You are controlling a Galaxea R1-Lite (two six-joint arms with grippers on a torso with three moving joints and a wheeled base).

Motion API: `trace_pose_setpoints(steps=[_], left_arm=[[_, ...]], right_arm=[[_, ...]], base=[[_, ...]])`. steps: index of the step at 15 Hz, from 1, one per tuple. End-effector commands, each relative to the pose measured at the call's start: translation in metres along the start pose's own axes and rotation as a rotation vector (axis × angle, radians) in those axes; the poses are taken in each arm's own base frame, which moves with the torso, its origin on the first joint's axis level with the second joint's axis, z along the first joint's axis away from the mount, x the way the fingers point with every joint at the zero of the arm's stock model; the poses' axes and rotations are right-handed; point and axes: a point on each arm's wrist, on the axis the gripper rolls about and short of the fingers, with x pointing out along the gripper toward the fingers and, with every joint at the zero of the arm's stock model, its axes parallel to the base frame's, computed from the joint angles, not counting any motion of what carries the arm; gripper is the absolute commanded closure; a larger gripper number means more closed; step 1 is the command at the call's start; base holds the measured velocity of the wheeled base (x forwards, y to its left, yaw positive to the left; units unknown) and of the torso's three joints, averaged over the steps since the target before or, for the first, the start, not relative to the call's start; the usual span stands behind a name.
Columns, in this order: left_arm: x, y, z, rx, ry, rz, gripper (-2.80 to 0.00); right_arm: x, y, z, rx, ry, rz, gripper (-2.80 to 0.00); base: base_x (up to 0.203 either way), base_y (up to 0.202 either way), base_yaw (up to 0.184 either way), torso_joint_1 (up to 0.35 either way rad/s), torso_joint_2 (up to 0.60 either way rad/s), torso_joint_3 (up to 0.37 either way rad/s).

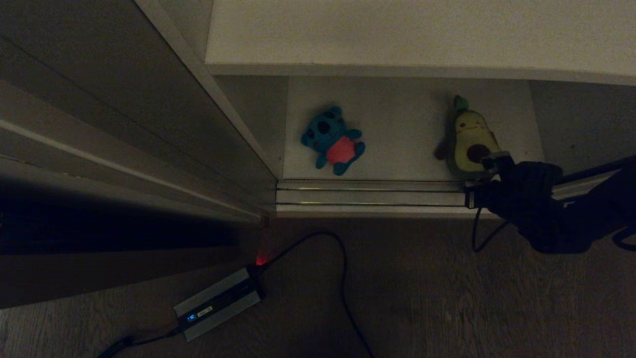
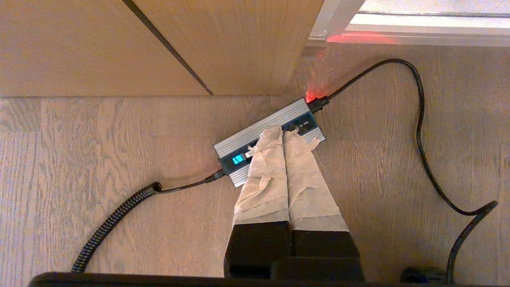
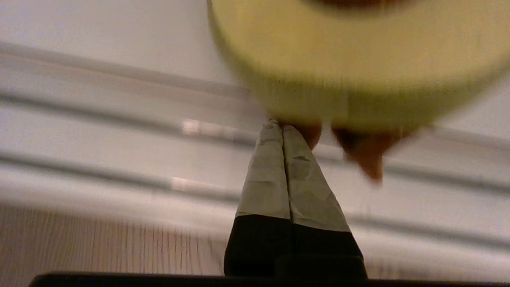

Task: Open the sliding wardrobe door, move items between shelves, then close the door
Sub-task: Place the green doll on the lower shelf

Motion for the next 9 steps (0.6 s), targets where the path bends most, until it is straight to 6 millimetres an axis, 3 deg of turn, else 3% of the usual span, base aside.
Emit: trace_pose_setpoints(steps=[1, 9], left_arm=[[0.0, 0.0, 0.0, 0.0, -0.003, 0.0, 0.0], [0.0, 0.0, 0.0, 0.0, -0.003, 0.0, 0.0]], right_arm=[[0.013, -0.002, 0.001, -0.004, -0.035, -0.006, 0.0], [0.037, -0.005, 0.016, -0.015, -0.151, -0.023, 0.0]], base=[[0.0, 0.0, 0.0, 0.0, 0.0, 0.0], [0.0, 0.0, 0.0, 0.0, 0.0, 0.0]])
